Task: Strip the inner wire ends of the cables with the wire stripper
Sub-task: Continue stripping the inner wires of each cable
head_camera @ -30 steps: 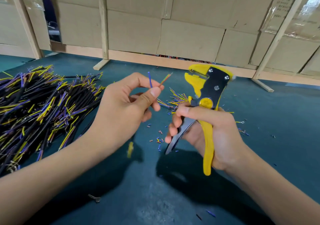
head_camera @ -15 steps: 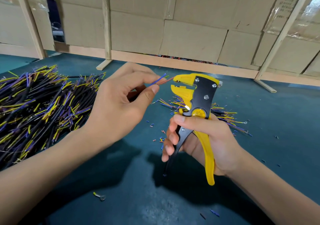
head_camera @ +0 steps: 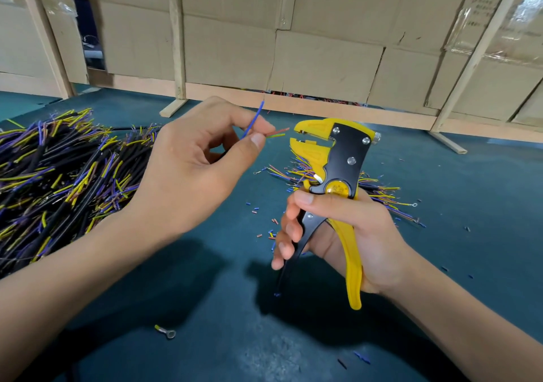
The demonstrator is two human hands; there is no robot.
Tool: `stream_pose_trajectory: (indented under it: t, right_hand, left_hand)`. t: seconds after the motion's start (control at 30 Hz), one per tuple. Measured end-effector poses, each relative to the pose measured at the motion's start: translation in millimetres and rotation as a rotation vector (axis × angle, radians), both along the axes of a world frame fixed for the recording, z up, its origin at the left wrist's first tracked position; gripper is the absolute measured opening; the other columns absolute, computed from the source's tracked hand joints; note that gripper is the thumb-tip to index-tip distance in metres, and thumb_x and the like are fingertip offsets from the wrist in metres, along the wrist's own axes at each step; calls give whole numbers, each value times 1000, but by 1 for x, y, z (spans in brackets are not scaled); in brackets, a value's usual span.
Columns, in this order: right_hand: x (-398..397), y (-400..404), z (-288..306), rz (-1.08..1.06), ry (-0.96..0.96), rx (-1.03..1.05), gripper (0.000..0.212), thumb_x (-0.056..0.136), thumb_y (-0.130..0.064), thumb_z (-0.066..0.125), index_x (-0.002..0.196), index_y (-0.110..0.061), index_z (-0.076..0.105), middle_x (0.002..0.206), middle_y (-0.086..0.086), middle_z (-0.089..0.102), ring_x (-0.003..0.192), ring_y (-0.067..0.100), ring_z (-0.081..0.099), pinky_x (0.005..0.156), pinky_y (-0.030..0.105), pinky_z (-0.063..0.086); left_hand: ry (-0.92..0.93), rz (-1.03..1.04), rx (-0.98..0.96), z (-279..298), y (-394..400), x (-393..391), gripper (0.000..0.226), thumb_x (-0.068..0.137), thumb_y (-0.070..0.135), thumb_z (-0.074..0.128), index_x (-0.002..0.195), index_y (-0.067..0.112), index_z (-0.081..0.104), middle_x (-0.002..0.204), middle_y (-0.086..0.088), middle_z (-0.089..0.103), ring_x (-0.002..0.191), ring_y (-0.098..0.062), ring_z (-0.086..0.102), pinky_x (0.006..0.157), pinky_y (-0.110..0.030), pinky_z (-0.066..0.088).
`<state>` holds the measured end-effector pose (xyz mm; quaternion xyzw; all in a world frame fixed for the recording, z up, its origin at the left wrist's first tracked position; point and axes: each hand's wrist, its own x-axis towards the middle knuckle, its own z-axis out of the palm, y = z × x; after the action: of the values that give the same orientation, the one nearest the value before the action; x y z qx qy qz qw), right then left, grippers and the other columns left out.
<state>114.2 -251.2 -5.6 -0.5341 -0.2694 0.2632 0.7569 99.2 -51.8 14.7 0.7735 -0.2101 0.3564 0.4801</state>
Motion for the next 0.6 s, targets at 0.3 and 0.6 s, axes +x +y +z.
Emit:
stream_pose_trajectory:
  t: [0.3, 0.6]
  right_hand:
    - [-1, -1, 1, 20, -12, -14, 20, 91, -12, 58, 77, 1, 66, 65, 18, 53, 59, 34, 58, 63, 52, 54]
    - [-2, 1, -4, 42, -82, -14, 17, 87, -14, 63, 78, 0, 66, 66, 17, 55, 60, 34, 59, 65, 52, 54]
  left_hand:
    - [-36, 19, 57, 0, 3, 4, 7, 98, 19, 62, 95, 16, 67, 90, 5, 59, 77, -30, 53, 74, -27, 39]
    - [-151, 51, 198, 1, 1, 0, 9, 99, 11, 61, 95, 6, 68, 89, -2, 56, 68, -27, 47, 63, -35, 39]
